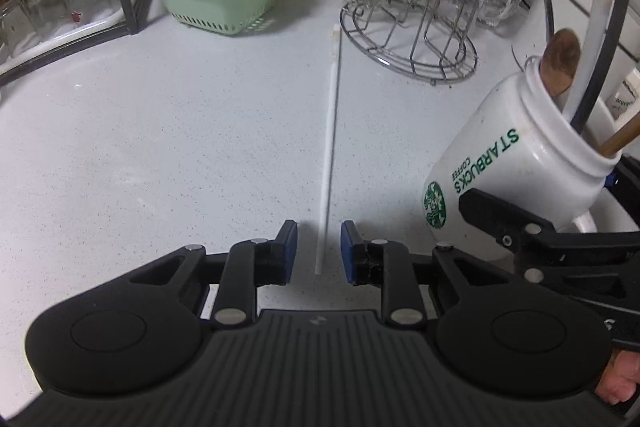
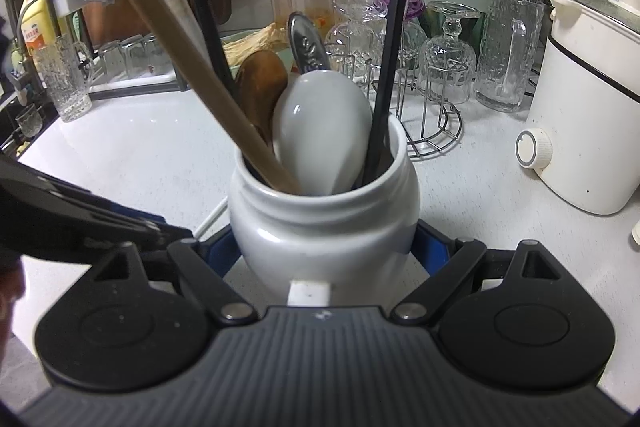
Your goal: Organize utensils
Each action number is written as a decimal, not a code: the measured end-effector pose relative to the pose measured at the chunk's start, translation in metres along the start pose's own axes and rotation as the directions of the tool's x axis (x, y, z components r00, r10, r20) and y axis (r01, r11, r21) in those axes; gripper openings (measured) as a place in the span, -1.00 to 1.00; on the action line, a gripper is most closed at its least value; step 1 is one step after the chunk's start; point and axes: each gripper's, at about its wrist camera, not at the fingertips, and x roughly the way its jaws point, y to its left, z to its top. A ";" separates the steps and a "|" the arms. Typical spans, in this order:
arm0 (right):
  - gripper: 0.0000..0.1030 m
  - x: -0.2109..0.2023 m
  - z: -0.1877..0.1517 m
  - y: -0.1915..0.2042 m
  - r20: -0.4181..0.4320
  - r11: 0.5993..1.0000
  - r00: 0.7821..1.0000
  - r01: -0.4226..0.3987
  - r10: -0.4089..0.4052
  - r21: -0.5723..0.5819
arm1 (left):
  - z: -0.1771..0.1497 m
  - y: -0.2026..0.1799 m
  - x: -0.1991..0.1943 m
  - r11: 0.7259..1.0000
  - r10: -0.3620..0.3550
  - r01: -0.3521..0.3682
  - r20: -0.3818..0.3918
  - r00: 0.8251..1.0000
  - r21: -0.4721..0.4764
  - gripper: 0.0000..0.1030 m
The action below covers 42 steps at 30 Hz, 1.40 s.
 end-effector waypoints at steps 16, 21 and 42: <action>0.77 -0.005 -0.006 0.003 0.026 1.000 0.999 0.021 -0.021 0.004 | -0.014 -0.009 -0.001 0.998 0.023 -0.019 -0.048 0.999 0.067 -0.93; 0.77 -0.006 -0.006 0.001 0.028 1.000 1.000 0.011 -0.011 -0.002 | -0.032 -0.007 -0.018 1.000 0.015 -0.013 -0.082 0.997 0.026 -0.93; 0.77 -0.006 -0.006 -0.002 0.032 1.000 0.999 -0.007 0.007 -0.012 | -0.110 0.006 -0.073 0.989 -0.033 0.013 -0.131 0.991 -0.151 -0.92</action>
